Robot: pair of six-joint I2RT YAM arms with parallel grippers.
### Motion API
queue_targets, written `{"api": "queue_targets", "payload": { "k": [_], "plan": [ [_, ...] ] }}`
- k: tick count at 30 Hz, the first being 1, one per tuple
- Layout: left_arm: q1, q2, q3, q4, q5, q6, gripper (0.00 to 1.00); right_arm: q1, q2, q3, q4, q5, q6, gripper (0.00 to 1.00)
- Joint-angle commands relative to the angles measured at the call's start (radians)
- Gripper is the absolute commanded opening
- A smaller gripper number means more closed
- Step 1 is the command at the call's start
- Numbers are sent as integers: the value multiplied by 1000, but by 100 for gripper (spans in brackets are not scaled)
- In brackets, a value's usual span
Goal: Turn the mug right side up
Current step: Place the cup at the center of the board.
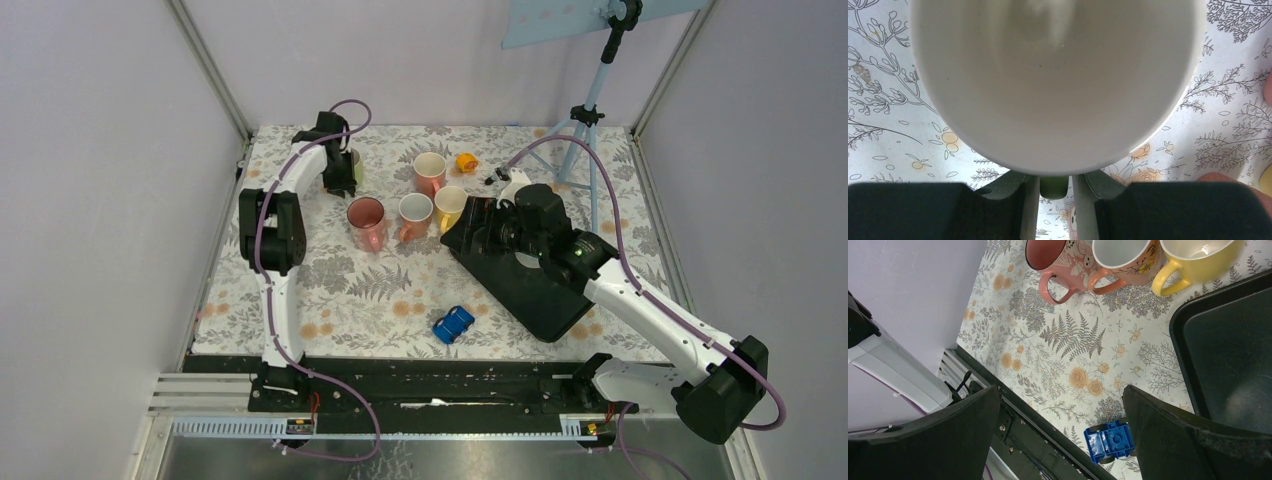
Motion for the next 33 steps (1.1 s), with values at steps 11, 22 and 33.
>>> {"api": "queue_targets", "payload": {
  "k": [11, 22, 33],
  "plan": [
    [8, -57, 59, 27, -30, 20, 68, 8, -1, 14, 48, -8, 4, 100],
    [7, -230, -23, 97, -100, -6, 99, 8, -17, 1, 45, 34, 7, 100],
    [-89, -517, -221, 202, -91, -25, 99, 8, -33, 3, -27, 236, 9, 100]
  ]
}}
